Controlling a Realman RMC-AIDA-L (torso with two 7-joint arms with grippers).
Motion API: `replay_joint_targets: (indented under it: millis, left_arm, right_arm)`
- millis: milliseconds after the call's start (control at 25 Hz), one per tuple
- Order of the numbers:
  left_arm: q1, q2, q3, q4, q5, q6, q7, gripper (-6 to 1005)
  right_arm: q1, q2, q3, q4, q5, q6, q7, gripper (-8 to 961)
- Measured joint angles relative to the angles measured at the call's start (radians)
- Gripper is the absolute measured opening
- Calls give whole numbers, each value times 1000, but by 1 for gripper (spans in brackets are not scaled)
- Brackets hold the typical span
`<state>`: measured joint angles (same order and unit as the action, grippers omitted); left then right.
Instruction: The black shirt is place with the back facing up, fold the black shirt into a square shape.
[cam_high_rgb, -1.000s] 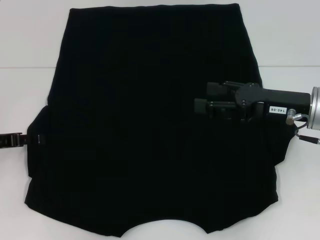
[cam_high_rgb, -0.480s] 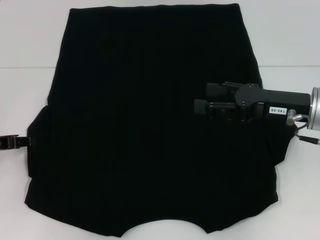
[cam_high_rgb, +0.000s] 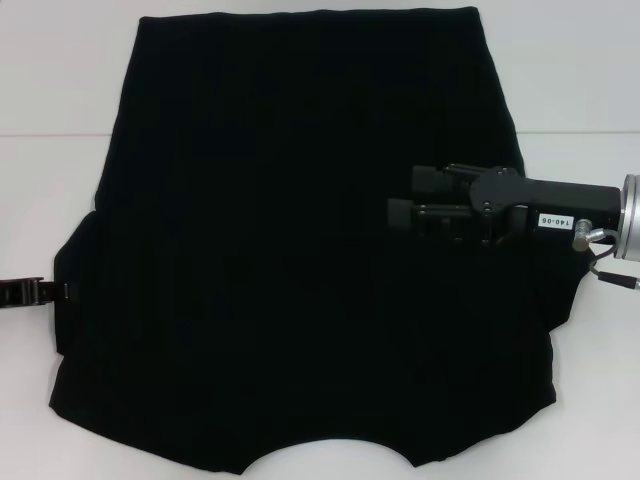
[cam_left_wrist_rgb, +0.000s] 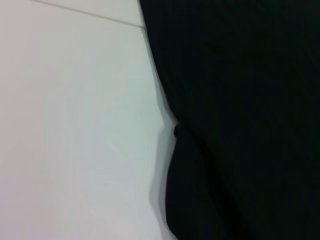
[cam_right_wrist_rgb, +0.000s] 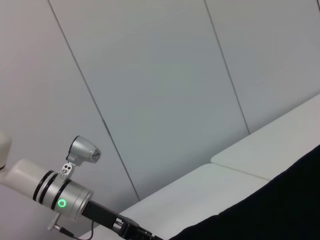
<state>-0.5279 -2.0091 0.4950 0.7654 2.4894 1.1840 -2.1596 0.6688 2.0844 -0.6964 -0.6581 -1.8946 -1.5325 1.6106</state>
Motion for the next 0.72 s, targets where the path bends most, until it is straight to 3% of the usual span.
replay_joint_targets:
  millis: [720]
  left_arm:
    - [-10, -4, 28, 0, 25, 2, -5, 414]
  right_arm:
    - [0, 0, 0, -10, 9, 0, 0, 878]
